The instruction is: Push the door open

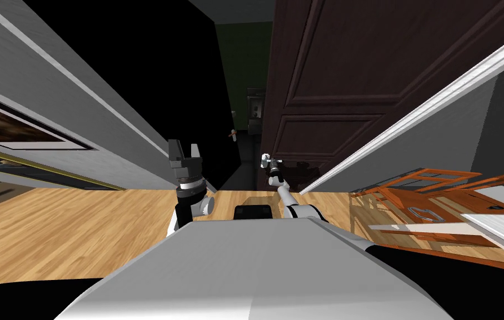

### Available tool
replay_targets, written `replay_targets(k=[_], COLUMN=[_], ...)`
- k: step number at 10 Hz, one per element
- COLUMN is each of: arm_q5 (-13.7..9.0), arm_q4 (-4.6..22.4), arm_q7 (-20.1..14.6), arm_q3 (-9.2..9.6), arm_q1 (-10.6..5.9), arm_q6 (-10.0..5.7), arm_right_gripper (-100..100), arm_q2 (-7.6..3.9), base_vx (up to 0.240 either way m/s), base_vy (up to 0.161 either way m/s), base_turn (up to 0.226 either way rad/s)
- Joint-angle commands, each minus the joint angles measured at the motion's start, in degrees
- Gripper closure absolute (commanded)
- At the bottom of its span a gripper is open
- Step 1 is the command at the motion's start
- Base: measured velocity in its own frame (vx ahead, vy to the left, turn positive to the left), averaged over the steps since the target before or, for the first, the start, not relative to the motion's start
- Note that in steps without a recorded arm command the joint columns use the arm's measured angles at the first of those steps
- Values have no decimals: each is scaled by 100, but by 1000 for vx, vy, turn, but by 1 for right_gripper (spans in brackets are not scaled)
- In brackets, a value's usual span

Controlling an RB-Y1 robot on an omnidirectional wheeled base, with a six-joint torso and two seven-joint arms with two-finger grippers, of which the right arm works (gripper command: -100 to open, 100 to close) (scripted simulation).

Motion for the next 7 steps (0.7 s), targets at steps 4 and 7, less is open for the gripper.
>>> replay_targets(k=[4, 7], arm_q5=[-98, -175], arm_q4=[1, 15], arm_q7=[85, 146], arm_q3=[-288, -495], arm_q1=[-78, -75], arm_q6=[-31, -28], arm_right_gripper=[100, 100], arm_q2=[-223, -323], base_vx=[194, 177], base_vy=[78, 68], base_turn=[-52, -74])
